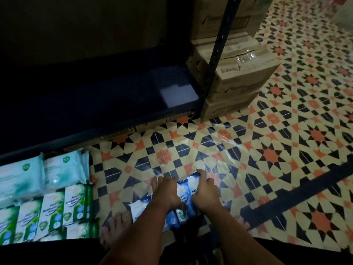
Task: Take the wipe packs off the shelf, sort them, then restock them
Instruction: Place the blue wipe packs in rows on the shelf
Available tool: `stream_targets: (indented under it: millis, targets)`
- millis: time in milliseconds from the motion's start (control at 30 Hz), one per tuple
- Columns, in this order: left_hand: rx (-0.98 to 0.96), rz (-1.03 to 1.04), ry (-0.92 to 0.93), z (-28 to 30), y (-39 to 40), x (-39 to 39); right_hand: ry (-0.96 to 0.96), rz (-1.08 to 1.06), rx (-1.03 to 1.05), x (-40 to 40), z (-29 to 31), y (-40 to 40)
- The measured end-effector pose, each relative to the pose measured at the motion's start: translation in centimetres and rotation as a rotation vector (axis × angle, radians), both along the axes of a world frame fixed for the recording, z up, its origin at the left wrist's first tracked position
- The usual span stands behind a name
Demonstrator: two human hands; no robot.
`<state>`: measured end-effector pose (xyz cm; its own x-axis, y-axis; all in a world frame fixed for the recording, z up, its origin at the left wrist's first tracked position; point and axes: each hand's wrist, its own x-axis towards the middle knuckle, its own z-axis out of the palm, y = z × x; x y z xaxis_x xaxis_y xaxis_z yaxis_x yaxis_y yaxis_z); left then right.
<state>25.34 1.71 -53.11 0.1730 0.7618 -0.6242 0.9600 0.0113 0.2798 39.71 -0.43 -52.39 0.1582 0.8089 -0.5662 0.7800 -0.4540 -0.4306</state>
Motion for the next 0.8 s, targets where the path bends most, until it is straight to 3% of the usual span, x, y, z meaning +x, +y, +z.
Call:
stream_targets:
  millis: [167, 400, 533, 800]
  targets:
    - [-0.032, 0.016, -0.098, -0.3, 0.1, 0.4, 0.222, -0.119, 0.092, 0.5, 0.5, -0.4]
    - [-0.036, 0.228, -0.531, 1.5, -0.2, 0.8, 0.197, -0.093, 0.209, 1.0, 2.4, 0.2]
    - [-0.044, 0.325, -0.689, 4.8, 1.1, 0.1, 0.293, -0.165, 0.245, 1.2, 5.4, 1.7]
    - [0.281, 0.514, -0.988, 12.6, 2.9, -3.9, 0.430, -0.185, 0.309, -1.8, 13.4, 5.2]
